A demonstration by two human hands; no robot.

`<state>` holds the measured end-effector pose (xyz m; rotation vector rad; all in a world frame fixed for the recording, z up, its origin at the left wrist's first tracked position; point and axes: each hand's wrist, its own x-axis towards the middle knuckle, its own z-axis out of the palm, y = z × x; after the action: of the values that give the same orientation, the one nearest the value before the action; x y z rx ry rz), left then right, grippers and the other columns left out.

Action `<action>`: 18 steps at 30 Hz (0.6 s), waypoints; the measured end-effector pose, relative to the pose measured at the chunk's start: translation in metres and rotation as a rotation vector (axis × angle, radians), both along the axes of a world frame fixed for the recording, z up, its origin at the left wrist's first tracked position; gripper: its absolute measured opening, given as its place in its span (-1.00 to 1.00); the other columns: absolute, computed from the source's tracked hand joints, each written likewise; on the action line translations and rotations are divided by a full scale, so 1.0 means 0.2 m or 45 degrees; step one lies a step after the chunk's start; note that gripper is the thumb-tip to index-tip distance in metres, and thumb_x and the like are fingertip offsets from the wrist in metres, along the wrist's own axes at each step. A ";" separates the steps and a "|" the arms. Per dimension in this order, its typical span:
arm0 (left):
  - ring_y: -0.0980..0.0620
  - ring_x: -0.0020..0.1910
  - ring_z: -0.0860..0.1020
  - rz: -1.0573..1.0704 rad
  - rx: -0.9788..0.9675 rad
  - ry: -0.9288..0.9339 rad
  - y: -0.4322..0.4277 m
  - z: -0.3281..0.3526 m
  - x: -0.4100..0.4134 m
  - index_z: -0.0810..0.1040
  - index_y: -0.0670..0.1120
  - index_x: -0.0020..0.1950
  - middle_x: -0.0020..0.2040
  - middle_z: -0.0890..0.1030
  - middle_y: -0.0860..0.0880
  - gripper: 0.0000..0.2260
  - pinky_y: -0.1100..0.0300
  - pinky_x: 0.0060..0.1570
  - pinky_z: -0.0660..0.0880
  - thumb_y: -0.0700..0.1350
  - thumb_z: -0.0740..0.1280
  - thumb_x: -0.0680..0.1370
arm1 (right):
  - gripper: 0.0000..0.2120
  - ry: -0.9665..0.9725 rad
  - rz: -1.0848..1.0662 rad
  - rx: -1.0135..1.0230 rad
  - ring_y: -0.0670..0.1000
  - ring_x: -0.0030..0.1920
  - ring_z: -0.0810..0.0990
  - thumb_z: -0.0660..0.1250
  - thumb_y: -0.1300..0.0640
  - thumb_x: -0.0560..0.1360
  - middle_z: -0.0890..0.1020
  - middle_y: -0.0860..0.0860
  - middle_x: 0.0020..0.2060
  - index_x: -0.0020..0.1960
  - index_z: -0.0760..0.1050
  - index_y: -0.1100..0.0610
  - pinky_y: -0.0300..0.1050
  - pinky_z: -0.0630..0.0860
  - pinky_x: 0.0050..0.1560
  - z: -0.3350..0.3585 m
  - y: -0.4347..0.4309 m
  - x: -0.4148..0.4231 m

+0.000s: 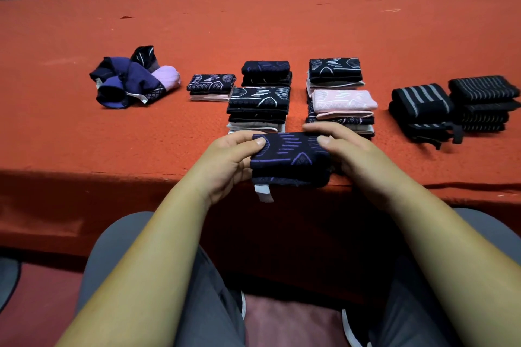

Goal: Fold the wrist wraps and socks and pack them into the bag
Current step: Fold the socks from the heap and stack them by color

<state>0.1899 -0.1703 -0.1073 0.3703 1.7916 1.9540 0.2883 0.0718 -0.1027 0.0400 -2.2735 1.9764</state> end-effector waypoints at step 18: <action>-0.20 0.48 0.52 0.000 0.155 0.454 0.05 -0.01 0.00 0.56 -0.18 0.42 0.43 0.61 -0.14 -0.67 -0.12 0.50 0.42 -0.29 0.36 0.65 | -0.81 0.215 -0.176 0.168 -0.02 0.20 0.69 0.42 0.19 0.65 0.74 -0.04 0.12 0.23 0.65 0.00 -0.02 0.54 0.34 -0.04 -0.01 -0.06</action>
<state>0.1894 -0.1612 -0.1091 0.8029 1.8819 2.1054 0.2767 0.0698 -0.1109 0.0586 -2.2299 1.6870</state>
